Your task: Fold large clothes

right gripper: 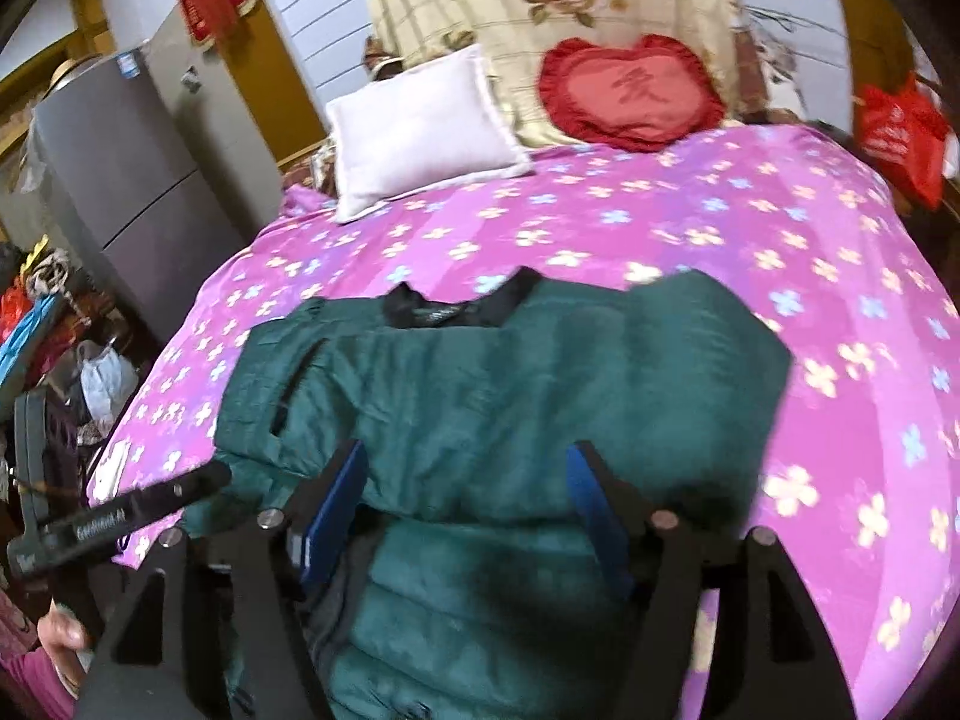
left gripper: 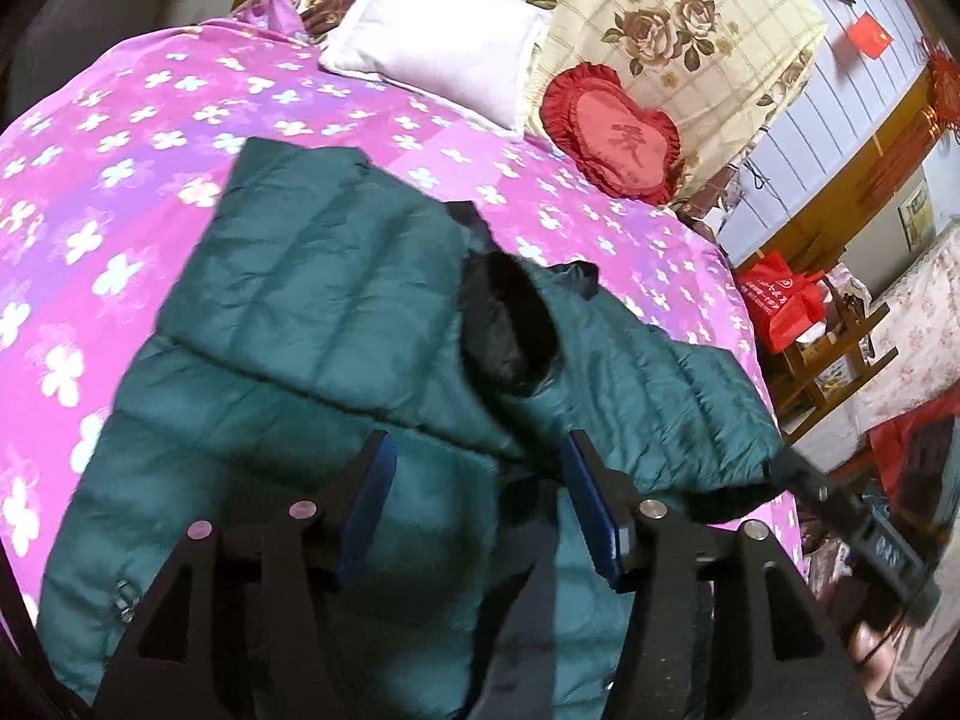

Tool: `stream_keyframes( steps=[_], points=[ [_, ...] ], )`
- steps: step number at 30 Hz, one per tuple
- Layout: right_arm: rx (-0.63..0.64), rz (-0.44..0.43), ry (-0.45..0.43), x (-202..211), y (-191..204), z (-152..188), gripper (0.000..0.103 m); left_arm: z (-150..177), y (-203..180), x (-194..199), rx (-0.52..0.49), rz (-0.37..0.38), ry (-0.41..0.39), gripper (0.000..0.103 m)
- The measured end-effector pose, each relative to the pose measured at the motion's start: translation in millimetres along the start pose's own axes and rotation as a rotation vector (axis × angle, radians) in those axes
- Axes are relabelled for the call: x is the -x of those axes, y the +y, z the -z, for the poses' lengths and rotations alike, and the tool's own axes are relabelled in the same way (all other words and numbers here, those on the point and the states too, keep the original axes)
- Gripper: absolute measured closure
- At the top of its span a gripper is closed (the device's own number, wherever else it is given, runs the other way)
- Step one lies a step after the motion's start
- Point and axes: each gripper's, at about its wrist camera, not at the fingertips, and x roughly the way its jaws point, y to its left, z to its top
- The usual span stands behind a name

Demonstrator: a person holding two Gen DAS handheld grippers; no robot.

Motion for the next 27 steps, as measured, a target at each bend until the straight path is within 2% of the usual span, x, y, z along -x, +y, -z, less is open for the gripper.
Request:
stream_keyframes(
  steps=[6,11,12,13,14,16,19,22,27],
  points=[
    [-0.010,0.028,-0.024,18,-21,5,0.031,-13,-20,-39,-0.006,-0.050,0.056,0.056],
    [-0.016,0.042,-0.043,29,-28,10,0.031,-15,-24,-60,0.011,-0.040,0.076,0.057],
    [-0.013,0.045,-0.051,32,-30,9,0.031,-14,-25,-61,-0.005,-0.040,0.069,0.060],
    [-0.011,0.051,-0.057,33,-30,9,0.030,-14,-28,-62,-0.031,-0.042,0.057,0.080],
    [-0.011,0.061,-0.062,34,-31,8,0.030,-15,-31,-63,-0.069,-0.054,0.049,0.090],
    [-0.021,0.069,-0.061,33,-33,7,0.029,-17,-36,-57,-0.118,-0.060,0.021,0.095],
    [-0.046,0.077,-0.058,27,-37,6,0.029,-25,-39,-38,-0.174,-0.079,-0.048,0.098],
    [-0.071,0.089,-0.061,15,-40,1,0.029,-41,-32,-15,-0.231,-0.132,-0.129,0.098],
    [-0.061,0.092,-0.025,-24,-29,-10,0.029,-58,-2,2,-0.248,-0.228,-0.183,0.098]
  ],
)
